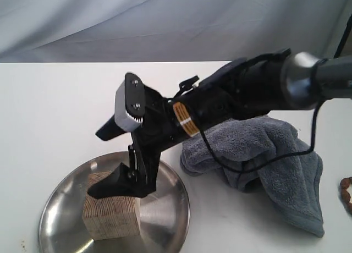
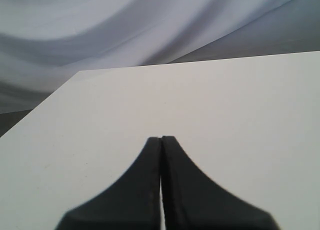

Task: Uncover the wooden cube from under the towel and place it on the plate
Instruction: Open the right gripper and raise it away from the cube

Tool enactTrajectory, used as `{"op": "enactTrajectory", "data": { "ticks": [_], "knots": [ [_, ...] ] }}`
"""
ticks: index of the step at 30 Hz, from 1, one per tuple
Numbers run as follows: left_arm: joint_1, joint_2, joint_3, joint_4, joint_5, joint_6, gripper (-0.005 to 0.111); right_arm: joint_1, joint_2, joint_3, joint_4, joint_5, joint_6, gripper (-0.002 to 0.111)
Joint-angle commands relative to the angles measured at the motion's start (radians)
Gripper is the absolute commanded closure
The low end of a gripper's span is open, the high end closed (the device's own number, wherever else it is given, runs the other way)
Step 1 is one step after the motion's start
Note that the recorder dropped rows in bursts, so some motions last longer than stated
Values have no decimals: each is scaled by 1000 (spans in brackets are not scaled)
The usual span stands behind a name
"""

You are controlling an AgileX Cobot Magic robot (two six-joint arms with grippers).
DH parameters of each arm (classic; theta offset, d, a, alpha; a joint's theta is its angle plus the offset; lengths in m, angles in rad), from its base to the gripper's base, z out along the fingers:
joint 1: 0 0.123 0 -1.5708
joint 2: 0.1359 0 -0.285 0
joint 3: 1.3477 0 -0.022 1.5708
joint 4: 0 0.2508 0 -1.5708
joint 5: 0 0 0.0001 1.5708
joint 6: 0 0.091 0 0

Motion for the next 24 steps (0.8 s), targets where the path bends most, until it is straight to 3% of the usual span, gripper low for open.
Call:
{"op": "enactTrajectory", "data": {
  "ticks": [1,3,6,11,16,20,24],
  "knots": [
    [3,-5,4,-9,-6,-5,105,-1,-155,0,13,75,1,5],
    [3,-5,4,-9,-6,-5,105,-1,-229,0,13,193,1,9],
    [3,-5,4,-9,-6,-5,105,-1,-343,0,13,417,8,25],
    [3,-5,4,-9,-6,-5,105,-1,-523,21,13,703,63,71],
    [3,-5,4,-9,-6,-5,105,-1,-697,138,13,942,75,108],
    [3,-5,4,-9,-6,-5,105,-1,-861,278,178,1109,82,108],
    [3,-5,4,-9,-6,-5,105,1,-1095,528,339,1119,84,108]
  ]
}}
